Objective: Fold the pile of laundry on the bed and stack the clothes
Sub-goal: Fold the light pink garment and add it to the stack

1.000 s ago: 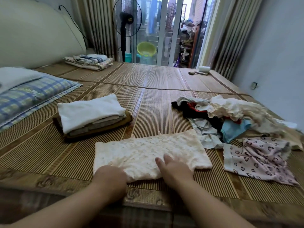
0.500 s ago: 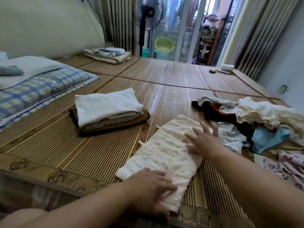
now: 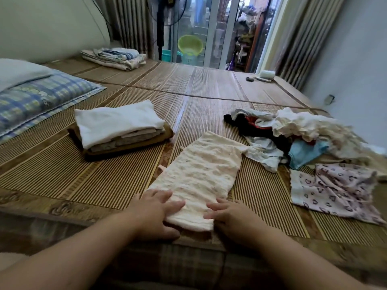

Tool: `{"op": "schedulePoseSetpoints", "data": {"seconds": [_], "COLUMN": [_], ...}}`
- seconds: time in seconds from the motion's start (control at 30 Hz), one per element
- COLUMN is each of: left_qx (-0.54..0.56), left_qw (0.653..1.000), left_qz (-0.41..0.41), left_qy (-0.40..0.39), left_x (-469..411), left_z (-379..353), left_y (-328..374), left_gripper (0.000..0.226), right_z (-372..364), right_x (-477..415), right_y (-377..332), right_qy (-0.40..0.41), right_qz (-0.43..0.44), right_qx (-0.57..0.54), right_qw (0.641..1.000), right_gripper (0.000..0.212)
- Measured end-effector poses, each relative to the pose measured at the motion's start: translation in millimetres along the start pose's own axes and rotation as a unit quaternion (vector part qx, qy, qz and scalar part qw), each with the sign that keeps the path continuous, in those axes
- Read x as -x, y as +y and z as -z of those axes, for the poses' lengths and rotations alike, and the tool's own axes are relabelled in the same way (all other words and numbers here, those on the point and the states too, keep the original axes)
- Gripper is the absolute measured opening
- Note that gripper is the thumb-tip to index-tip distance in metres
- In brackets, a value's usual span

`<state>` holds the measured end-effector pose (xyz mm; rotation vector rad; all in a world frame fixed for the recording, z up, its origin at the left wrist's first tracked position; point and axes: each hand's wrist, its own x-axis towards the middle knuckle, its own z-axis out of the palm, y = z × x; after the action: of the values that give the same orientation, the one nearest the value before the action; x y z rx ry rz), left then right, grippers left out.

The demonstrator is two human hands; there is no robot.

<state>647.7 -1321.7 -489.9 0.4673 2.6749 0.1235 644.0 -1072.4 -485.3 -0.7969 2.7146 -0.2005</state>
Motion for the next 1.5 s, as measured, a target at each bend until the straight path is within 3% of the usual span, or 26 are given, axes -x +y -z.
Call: {"op": "schedulePoseSetpoints", "data": {"seconds": [0.17, 0.27, 0.43, 0.5, 0.57, 0.67, 0.83, 0.87, 0.97, 1.03, 1.1, 1.17, 1.23, 1.33, 1.4, 1.5], "left_qx": [-0.036, -0.011, 0.023, 0.062, 0.15, 0.262, 0.367, 0.409, 0.583, 0.612, 0.546, 0.419, 0.324, 0.149, 0.001, -0.124], "left_qw": [0.993, 0.99, 0.981, 0.98, 0.975, 0.959, 0.925, 0.905, 0.793, 0.758, 0.783, 0.828, 0.858, 0.908, 0.911, 0.923], "left_qz": [-0.105, -0.135, -0.188, -0.178, -0.131, -0.052, 0.011, 0.027, 0.075, 0.101, 0.115, 0.097, 0.021, -0.15, -0.242, -0.234], "left_qy": [0.026, 0.05, 0.052, 0.068, 0.102, 0.095, 0.095, 0.113, 0.159, 0.204, 0.276, 0.36, 0.399, 0.363, 0.334, 0.279], "left_x": [14.4, 15.2, 9.8, 10.0, 13.4, 13.9, -6.5, -16.7, -51.7, -72.2, -83.1, -80.0, -73.9, -57.8, -55.3, -52.5], "left_z": [-2.8, -8.9, -25.0, -27.4, -21.5, -0.6, 32.2, 36.1, 44.2, 43.7, 40.7, 39.2, 37.3, 24.9, 5.6, -18.3], "left_y": [29.8, 19.8, -20.3, -25.8, -21.5, -11.7, -1.0, -0.9, -1.4, -0.7, 3.6, 14.3, 24.3, 38.9, 39.8, 34.2], "left_gripper": [0.07, 0.066, 0.058, 0.048, 0.047, 0.027, 0.033, 0.029, 0.016, 0.013, 0.017, 0.024, 0.022, 0.024, 0.034, 0.049], "right_z": [14.7, 10.6, -4.8, -5.9, -6.3, 0.1, 25.9, 30.3, 31.5, 26.2, 19.0, 13.5, 10.7, 4.1, -4.8, -10.9], "right_x": [26.2, 36.2, 44.6, 47.3, 49.2, 48.5, 30.3, 24.5, 0.2, -16.5, -29.6, -32.7, -28.6, -14.2, -5.2, 1.1], "right_y": [36.9, 41.6, 36.5, 35.7, 36.5, 33.5, 22.5, 23.5, 37.3, 46.8, 54.0, 56.8, 56.2, 56.3, 57.9, 52.3], "right_qy": [0.024, 0.031, 0.009, 0.019, 0.039, 0.09, 0.134, 0.144, 0.193, 0.22, 0.249, 0.274, 0.316, 0.412, 0.416, 0.339], "right_qz": [-0.058, -0.067, -0.034, -0.032, -0.02, -0.031, -0.118, -0.134, -0.205, -0.244, -0.265, -0.275, -0.255, -0.119, -0.021, -0.023], "right_qx": [-0.106, -0.133, -0.104, -0.111, -0.109, -0.166, -0.388, -0.427, -0.526, -0.541, -0.521, -0.411, -0.301, -0.178, -0.094, -0.122], "right_qw": [0.992, 0.988, 0.994, 0.993, 0.993, 0.981, 0.904, 0.883, 0.802, 0.774, 0.772, 0.825, 0.863, 0.886, 0.904, 0.932], "right_gripper": [0.031, 0.037, 0.043, 0.038, 0.033, 0.023, 0.032, 0.033, 0.025, 0.021, 0.033, 0.048, 0.052, 0.038, 0.036, 0.054]}}
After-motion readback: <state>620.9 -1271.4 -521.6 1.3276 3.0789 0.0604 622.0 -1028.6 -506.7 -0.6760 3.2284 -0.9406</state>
